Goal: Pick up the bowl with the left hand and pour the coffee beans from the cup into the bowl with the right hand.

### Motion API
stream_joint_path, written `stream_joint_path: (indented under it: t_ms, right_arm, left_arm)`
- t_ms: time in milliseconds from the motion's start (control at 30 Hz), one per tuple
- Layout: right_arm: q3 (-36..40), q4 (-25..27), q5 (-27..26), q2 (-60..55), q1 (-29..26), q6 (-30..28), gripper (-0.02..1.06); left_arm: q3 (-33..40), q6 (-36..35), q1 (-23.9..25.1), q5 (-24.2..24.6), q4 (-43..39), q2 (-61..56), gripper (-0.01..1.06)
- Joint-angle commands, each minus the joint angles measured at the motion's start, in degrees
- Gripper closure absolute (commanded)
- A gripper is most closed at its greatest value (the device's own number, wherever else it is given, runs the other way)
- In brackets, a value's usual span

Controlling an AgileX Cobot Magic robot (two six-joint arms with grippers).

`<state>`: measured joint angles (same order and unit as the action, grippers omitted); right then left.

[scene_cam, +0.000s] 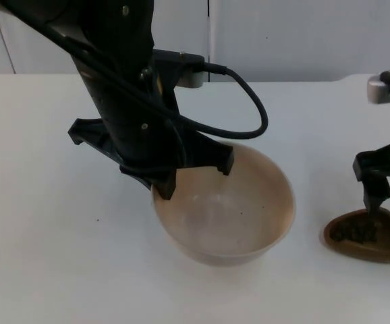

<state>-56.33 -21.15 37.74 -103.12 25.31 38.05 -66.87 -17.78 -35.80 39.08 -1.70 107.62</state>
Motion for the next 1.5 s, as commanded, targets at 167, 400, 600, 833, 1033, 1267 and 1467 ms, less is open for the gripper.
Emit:
stream_joint_path:
  t_ms: [167,400,600,833,1033,1267,1467]
  right_arm:
    - [0.2,2.1,-2.5,-2.0,-2.8,-2.3,0.06]
    - [0.2,2.2,-4.6,-5.9,-2.8,-2.3,0.10]
    - [0.2,2.2,-6.0,-8.9,-2.8,-2.3,0.13]
    - [0.2,2.2,-7.4,-10.6,-2.8,-2.2,0.23]
    - [0.2,2.0,-7.5,-11.8,-2.8,-1.7,0.44]
    - [0.2,2.0,-7.6,-11.8,-2.8,-1.7,0.60]
    - [0.2,2.0,-7.6,-11.8,-2.8,-1.7,0.65]
  left_arm:
    - [-0.3,-0.5,-0.3,-0.8,0.1,0.3,1.05]
    - [-0.3,-0.5,-0.3,-0.8,0.1,0.3,1.05]
    - [-0.3,-0.5,-0.3,-0.8,0.1,0.3,1.05]
    - [-0.3,-0.5,-0.3,-0.8,0.1,0.3,1.05]
    - [-0.3,-0.5,-0.3,-0.8,0.1,0.3,1.05]
    - [-0.3,-0.5,-0.3,-0.9,0.1,0.3,1.05]
    - [-0.3,-0.5,-0.3,-1.0,0.1,0.3,1.05]
